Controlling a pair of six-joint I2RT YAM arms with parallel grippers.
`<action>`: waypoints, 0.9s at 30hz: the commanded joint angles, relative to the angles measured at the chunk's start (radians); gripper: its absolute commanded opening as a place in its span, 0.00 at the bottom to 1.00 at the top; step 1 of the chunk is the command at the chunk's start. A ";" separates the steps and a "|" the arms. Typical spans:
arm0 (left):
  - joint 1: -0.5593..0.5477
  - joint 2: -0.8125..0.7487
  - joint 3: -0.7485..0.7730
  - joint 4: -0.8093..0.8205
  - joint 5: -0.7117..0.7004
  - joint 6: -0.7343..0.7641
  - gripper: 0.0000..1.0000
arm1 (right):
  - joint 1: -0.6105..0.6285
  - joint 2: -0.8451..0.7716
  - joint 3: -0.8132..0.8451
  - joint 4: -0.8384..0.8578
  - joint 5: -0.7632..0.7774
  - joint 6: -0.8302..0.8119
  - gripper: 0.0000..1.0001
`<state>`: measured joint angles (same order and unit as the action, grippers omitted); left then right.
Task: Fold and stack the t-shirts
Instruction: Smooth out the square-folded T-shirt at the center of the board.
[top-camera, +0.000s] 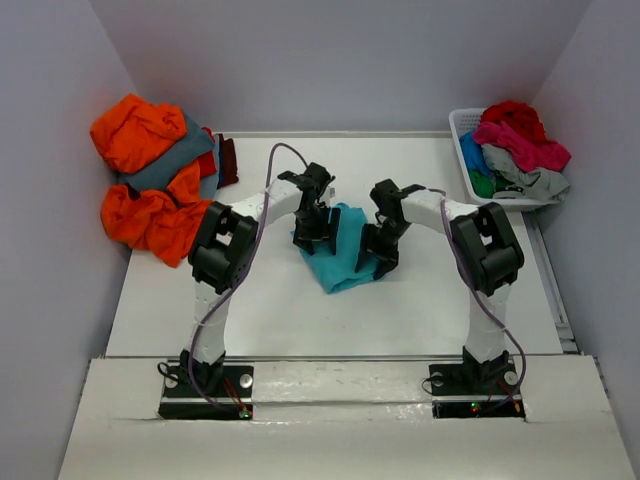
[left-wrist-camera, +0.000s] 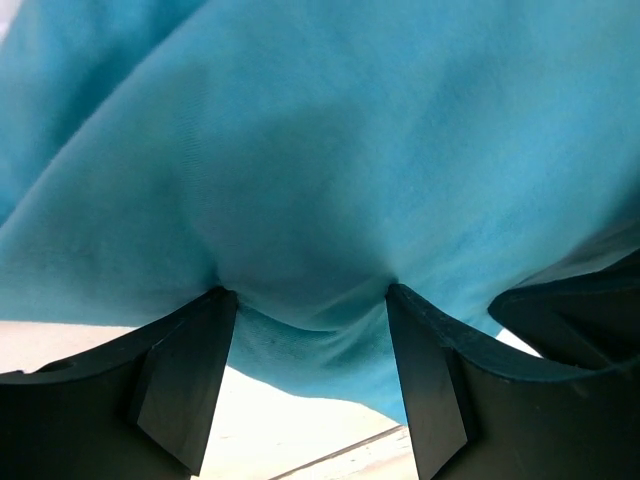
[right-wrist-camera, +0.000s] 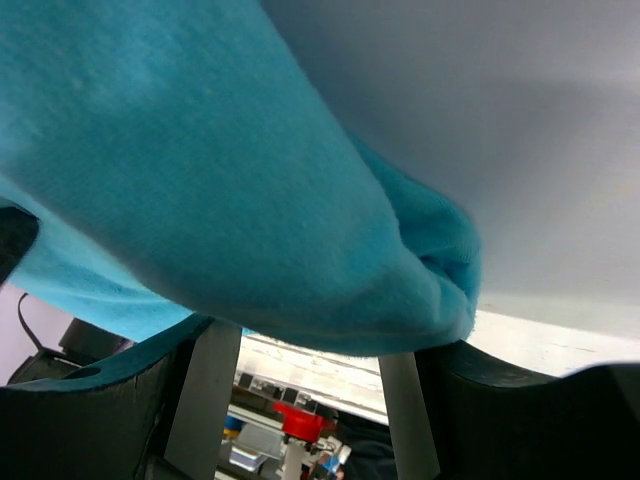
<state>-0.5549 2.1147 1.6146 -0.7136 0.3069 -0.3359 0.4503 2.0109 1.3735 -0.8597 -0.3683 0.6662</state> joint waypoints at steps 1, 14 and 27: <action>0.030 0.079 0.088 -0.010 -0.028 0.014 0.75 | 0.013 0.066 0.054 0.047 0.051 -0.062 0.61; 0.061 0.333 0.518 -0.172 -0.298 -0.008 0.75 | 0.013 -0.084 0.170 -0.048 0.025 -0.139 0.63; 0.061 0.254 0.515 -0.118 -0.416 -0.043 0.75 | 0.013 -0.158 0.176 -0.027 0.075 -0.162 0.63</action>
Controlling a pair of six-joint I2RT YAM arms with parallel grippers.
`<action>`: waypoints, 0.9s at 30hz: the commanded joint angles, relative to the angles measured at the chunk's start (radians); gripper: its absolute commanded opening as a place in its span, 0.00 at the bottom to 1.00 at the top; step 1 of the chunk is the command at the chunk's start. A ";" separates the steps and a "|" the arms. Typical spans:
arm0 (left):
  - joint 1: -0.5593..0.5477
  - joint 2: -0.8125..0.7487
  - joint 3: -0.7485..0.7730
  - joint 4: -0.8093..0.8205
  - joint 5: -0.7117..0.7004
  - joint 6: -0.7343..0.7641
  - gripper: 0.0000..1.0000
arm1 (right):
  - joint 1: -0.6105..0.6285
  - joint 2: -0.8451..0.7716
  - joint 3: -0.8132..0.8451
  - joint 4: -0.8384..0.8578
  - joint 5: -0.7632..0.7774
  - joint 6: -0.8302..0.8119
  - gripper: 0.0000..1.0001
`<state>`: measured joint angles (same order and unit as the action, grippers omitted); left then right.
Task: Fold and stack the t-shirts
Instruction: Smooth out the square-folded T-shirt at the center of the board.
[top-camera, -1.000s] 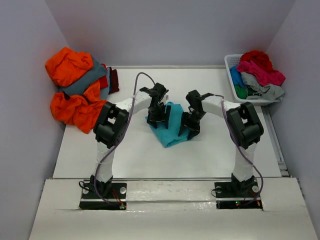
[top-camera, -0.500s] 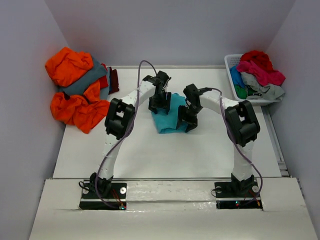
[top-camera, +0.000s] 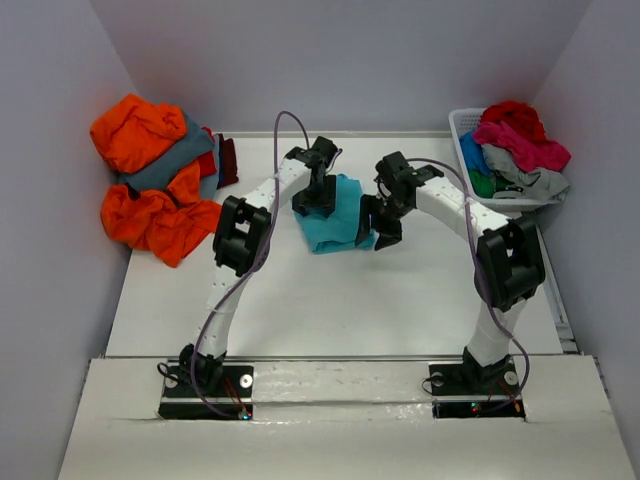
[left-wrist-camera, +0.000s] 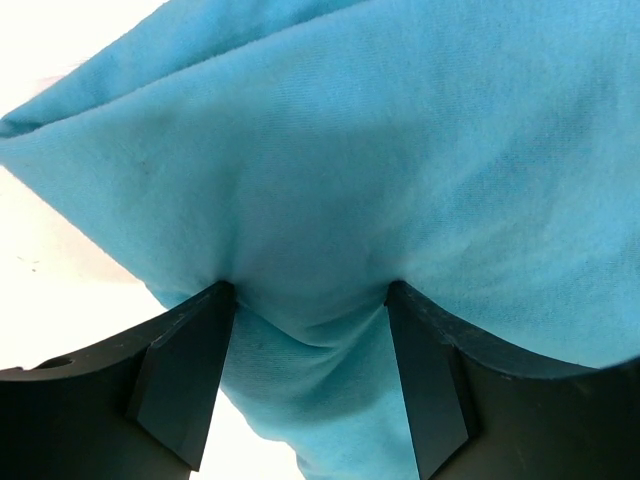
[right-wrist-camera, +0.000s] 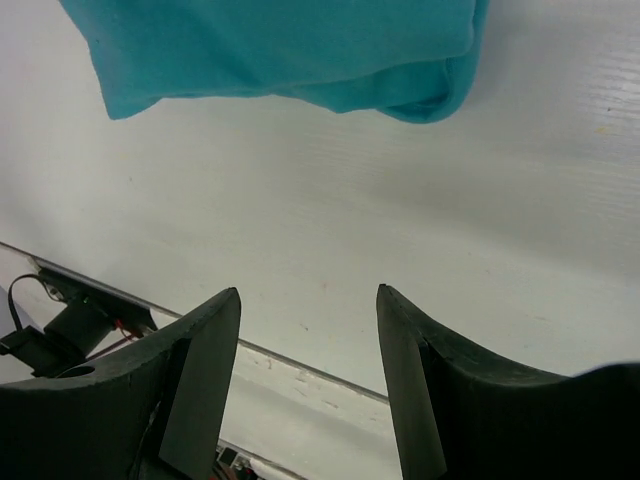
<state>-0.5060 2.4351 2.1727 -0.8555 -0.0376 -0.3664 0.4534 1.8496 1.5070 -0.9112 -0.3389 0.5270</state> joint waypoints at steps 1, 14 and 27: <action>0.012 -0.077 -0.053 0.024 -0.071 -0.011 0.75 | 0.010 0.017 0.053 0.035 0.051 -0.022 0.63; 0.012 -0.173 -0.096 0.022 -0.078 0.009 0.76 | 0.010 0.295 0.372 0.155 0.158 0.001 0.50; -0.035 -0.260 -0.120 -0.001 -0.013 0.009 0.76 | 0.010 0.384 0.391 0.144 0.121 -0.001 0.45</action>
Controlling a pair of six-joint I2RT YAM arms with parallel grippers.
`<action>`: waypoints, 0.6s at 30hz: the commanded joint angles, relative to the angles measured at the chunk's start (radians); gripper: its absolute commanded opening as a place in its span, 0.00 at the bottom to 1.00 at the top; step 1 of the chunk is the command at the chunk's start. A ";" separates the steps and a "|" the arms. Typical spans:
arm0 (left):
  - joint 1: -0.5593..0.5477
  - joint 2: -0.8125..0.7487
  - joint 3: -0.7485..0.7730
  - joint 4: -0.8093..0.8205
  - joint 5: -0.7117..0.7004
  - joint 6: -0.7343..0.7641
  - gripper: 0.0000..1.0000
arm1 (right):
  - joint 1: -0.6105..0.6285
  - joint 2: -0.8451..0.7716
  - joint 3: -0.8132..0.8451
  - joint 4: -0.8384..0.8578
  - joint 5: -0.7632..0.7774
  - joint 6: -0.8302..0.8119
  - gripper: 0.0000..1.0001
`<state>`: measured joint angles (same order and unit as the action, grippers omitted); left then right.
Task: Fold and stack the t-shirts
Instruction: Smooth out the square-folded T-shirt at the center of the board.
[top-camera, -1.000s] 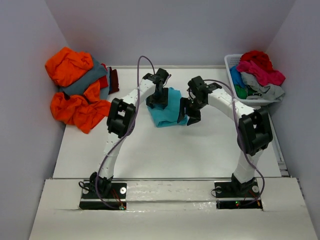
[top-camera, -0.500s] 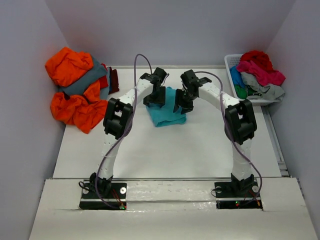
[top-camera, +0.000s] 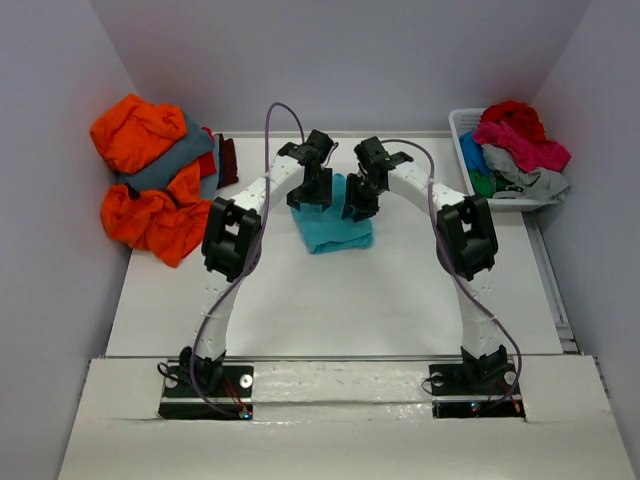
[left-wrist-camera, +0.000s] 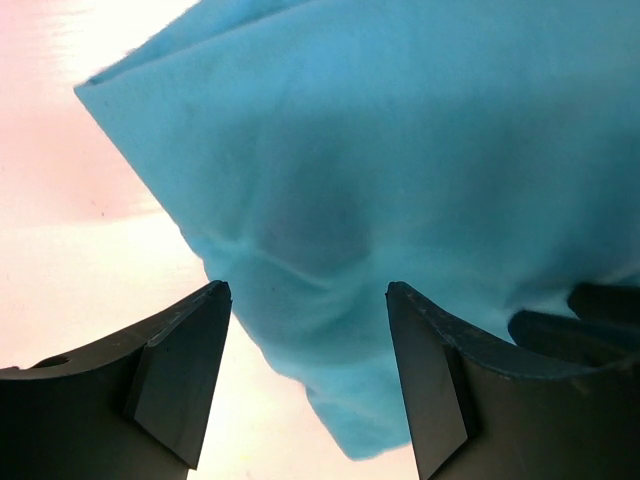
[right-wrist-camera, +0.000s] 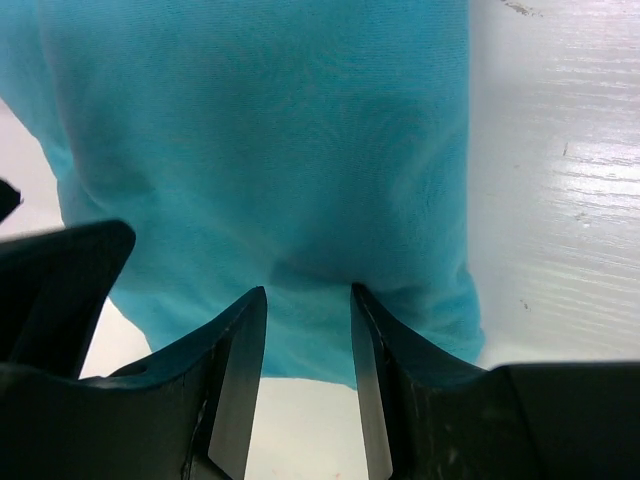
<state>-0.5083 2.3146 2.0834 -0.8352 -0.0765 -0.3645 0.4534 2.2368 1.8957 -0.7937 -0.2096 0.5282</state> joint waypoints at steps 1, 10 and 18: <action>-0.033 -0.149 -0.042 -0.019 0.036 0.006 0.76 | 0.010 -0.005 -0.003 0.030 -0.010 0.000 0.45; -0.070 -0.207 -0.173 0.019 0.182 -0.037 0.76 | 0.010 0.023 -0.029 0.047 -0.022 0.004 0.43; -0.070 -0.208 -0.382 0.096 0.233 -0.040 0.76 | 0.010 0.037 -0.021 0.050 -0.024 0.007 0.43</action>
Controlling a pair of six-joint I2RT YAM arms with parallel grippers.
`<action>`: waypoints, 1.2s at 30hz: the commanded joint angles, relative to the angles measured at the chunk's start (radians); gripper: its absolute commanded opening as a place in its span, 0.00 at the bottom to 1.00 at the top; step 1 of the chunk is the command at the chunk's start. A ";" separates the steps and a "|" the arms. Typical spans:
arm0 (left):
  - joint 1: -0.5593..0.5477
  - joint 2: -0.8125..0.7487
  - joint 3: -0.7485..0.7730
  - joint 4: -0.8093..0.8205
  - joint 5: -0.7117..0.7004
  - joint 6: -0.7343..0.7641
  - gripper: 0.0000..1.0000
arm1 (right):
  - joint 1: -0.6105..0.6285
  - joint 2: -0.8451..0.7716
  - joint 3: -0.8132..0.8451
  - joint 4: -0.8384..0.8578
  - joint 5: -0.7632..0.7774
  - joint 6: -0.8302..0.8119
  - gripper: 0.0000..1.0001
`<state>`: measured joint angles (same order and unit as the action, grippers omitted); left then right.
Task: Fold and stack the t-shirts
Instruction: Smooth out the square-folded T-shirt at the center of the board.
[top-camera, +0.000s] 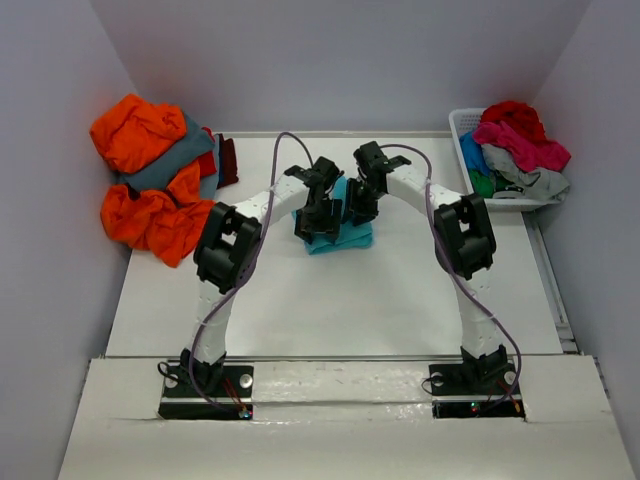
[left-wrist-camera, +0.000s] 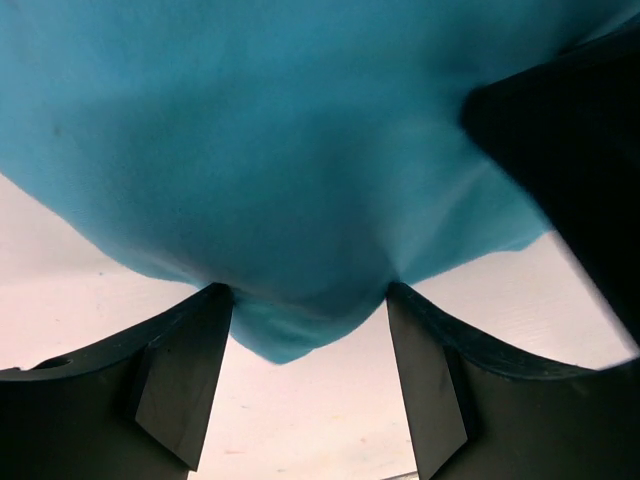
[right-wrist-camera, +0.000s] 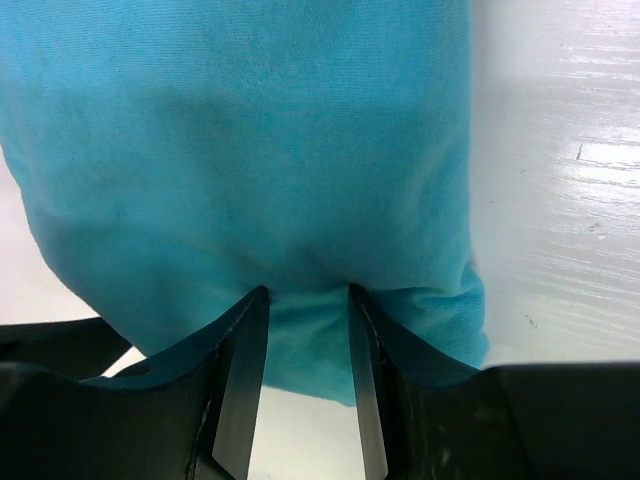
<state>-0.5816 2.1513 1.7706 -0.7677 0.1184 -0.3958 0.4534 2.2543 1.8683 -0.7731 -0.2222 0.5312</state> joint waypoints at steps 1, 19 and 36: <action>0.003 -0.045 -0.085 0.033 0.044 -0.009 0.76 | 0.010 0.021 0.006 0.029 -0.011 0.004 0.43; -0.006 -0.197 -0.364 0.084 -0.029 -0.060 0.76 | 0.010 0.065 -0.004 0.021 -0.006 0.010 0.43; -0.006 -0.245 -0.191 0.001 -0.226 -0.084 0.76 | 0.010 0.034 -0.049 0.023 -0.020 0.003 0.42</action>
<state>-0.5827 1.9827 1.4635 -0.7170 0.0040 -0.4683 0.4530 2.2791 1.8549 -0.7311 -0.2516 0.5465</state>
